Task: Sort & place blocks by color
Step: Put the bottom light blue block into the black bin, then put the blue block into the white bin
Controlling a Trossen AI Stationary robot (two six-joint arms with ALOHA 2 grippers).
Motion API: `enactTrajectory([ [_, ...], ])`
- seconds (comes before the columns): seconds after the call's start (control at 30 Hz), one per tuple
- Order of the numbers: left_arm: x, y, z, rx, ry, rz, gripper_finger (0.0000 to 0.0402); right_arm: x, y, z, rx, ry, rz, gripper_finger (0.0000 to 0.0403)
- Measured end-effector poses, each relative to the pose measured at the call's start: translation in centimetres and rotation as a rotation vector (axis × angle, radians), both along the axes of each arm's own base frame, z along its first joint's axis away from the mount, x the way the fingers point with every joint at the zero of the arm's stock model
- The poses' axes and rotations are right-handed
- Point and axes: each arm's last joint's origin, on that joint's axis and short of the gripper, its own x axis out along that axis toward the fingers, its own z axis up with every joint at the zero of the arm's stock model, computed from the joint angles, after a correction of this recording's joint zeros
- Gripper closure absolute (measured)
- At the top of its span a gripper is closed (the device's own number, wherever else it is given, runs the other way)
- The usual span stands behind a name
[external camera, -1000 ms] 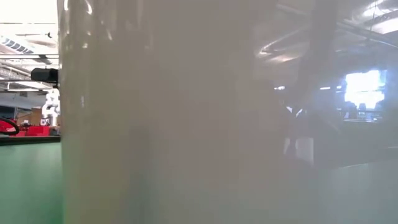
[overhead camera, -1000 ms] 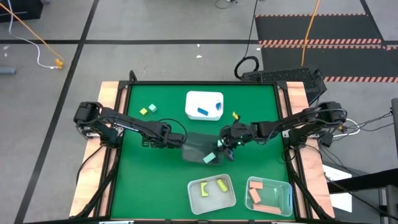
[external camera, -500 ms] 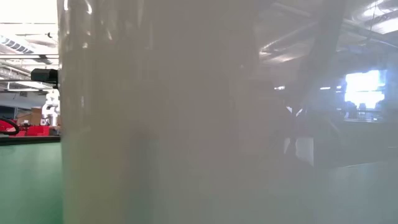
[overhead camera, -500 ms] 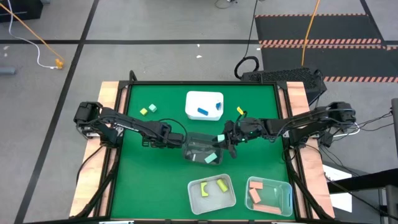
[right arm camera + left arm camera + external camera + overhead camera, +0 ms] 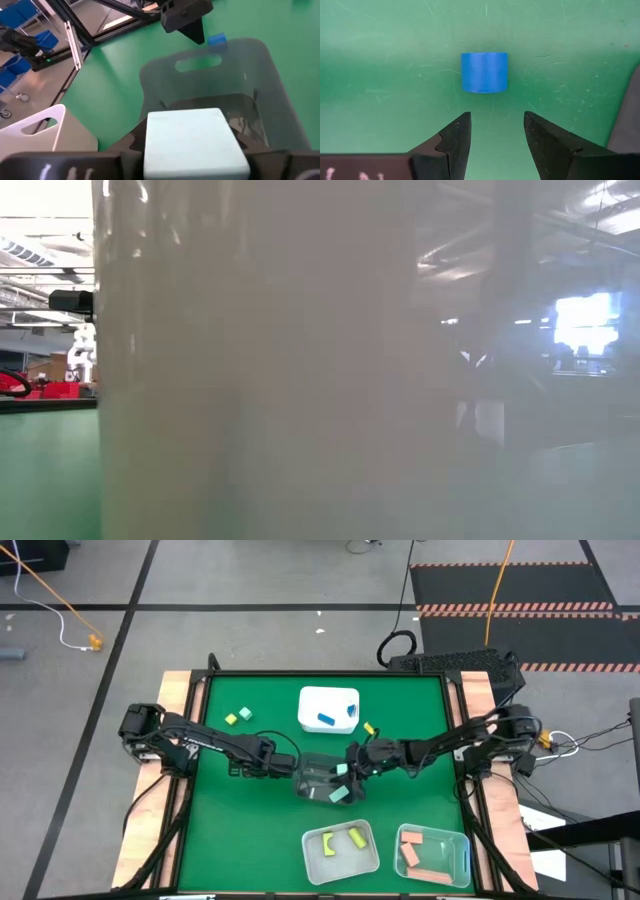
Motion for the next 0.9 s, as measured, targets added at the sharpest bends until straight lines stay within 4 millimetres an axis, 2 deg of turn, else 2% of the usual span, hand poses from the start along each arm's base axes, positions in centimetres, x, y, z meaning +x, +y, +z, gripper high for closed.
enactTrajectory([
  [0.1,0.0,0.0,0.0,-0.005,0.000,-0.001,0.0218,0.2,0.0,-0.5,-0.001,-0.003,0.000,0.0279],
  [0.33,-0.2,-0.4,-0.2,0.012,-0.001,0.009,0.0218,0.3,0.0,-0.6,0.028,-0.004,-0.015,0.0188],
  [0.53,-0.9,0.0,-1.1,0.117,0.018,0.062,0.0218,0.2,0.0,0.3,0.054,-0.035,-0.020,0.0140],
  [0.7,-0.9,1.0,-2.4,0.149,-0.046,0.085,0.0218,-0.1,0.0,1.8,0.066,-0.092,-0.021,0.0126],
  [0.8,-0.6,1.3,-3.1,0.151,-0.083,-0.018,0.0218,-0.4,0.0,2.8,0.051,-0.125,-0.014,0.0125],
  [0.9,-0.7,1.6,-3.2,0.162,-0.034,-0.243,0.0218,-0.7,0.0,3.8,0.053,-0.158,-0.013,0.0125],
])
